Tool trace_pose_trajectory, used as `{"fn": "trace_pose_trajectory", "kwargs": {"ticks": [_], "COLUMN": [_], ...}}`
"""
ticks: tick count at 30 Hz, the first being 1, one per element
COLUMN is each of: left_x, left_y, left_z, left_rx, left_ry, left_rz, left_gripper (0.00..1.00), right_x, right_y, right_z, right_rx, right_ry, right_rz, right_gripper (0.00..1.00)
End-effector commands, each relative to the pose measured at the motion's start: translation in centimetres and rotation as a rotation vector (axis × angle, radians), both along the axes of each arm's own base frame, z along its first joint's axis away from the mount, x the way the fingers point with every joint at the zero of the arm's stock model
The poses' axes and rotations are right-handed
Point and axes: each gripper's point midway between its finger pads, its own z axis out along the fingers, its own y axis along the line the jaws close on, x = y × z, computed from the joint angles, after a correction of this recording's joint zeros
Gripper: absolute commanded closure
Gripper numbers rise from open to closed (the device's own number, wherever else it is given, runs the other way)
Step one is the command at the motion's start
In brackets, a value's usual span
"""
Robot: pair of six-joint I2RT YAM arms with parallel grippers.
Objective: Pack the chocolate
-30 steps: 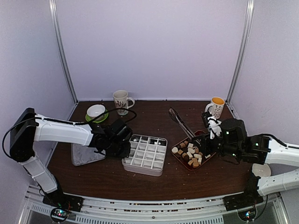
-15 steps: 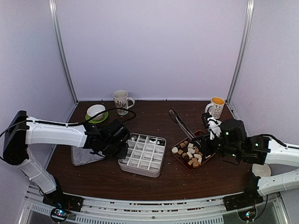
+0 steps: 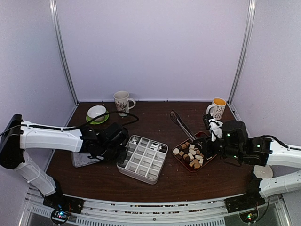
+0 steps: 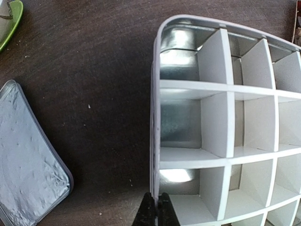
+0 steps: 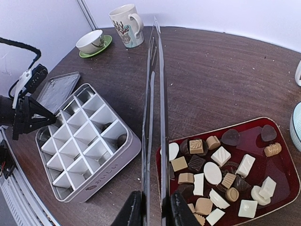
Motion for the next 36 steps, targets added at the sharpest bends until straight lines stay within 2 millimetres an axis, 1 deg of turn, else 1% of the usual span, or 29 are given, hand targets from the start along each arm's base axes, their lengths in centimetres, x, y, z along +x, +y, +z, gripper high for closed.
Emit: {"fn": "trace_pose_trajectory", "kwargs": {"ticks": [1,6,12,16,22,27,32,36], "left_x": [0.7,0.8,1.3,1.1,0.7,0.3,0.1,0.1], "left_y": [-0.9,-0.5,-0.1,0.4,0.9,1.2,1.3,0.9], "left_z": [2.3,3.4,5.5,6.6,8.4,9.6,9.7,9.3], "left_rx": [-0.032,0.026,0.049,0.08,0.087,0.094,0.115,0.082], "left_ry": [-0.107,-0.188,-0.29,-0.367,-0.475,-0.541,-0.57,-0.53], "left_rz": [-0.048,-0.097,-0.145,-0.188,-0.245,-0.281,-0.319,-0.293], "left_gripper": [1.0,1.0,1.0,1.0,1.0,1.0,1.0,1.0], "right_x": [0.0,-0.1,-0.1,-0.2,-0.3,-0.5,-0.7,-0.9], "right_y": [-0.3,-1.0,-1.4,-1.6,-1.6,-1.6,-1.8,-2.0], "right_z": [-0.2,-0.1,0.0,0.1,0.8,0.7,0.6,0.6], "right_rx": [-0.008,-0.011,-0.019,-0.029,-0.036,-0.052,-0.064,-0.067], "right_ry": [0.008,0.003,0.001,0.001,-0.012,-0.001,0.008,0.014], "right_rz": [-0.016,-0.033,-0.041,-0.039,-0.023,-0.008,-0.004,-0.004], "right_gripper": [0.79,0.78,0.78,0.78,0.78,0.78,0.78,0.78]}}
